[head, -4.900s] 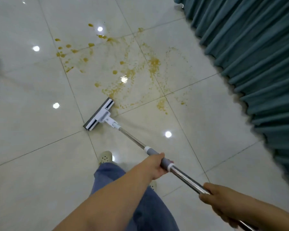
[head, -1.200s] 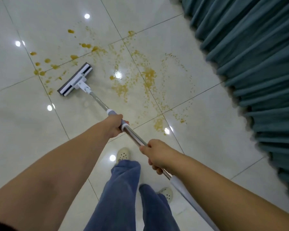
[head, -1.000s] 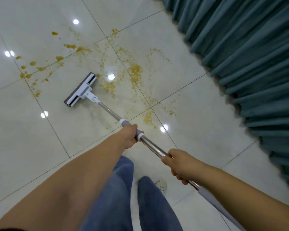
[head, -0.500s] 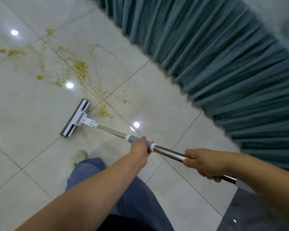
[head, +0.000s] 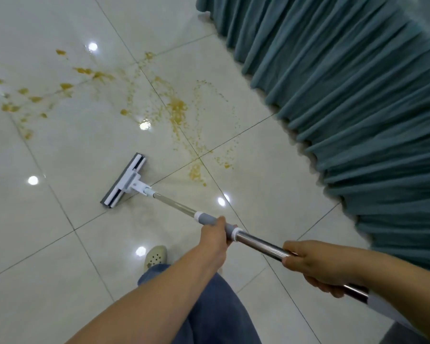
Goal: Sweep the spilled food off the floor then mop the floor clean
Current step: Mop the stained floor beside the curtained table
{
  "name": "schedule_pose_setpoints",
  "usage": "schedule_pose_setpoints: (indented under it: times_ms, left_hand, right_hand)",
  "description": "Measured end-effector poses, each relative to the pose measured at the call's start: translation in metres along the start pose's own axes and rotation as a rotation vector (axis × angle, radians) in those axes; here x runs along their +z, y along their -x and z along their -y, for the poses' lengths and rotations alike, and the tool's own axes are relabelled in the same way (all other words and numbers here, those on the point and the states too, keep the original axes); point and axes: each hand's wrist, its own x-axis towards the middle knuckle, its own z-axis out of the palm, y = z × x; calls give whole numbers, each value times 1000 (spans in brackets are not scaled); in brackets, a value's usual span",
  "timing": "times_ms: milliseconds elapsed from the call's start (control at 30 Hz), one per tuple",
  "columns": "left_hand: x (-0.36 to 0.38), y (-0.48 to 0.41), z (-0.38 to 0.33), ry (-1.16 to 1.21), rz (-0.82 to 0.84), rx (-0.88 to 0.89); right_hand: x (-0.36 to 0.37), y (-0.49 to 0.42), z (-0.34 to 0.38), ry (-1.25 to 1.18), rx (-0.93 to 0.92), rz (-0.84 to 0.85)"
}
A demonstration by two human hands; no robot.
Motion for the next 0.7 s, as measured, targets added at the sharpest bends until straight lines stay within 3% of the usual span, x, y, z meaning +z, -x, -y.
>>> schedule_pose_setpoints:
  times_ms: [333, 700]
  left_hand:
    - [-123, -25, -148, 138, -124, 183]
    - [-220, -34, -209, 200, -177, 254]
  right_hand:
    - [19, -76, 186, 198, -154, -20]
    - [59, -102, 294, 264, -227, -15]
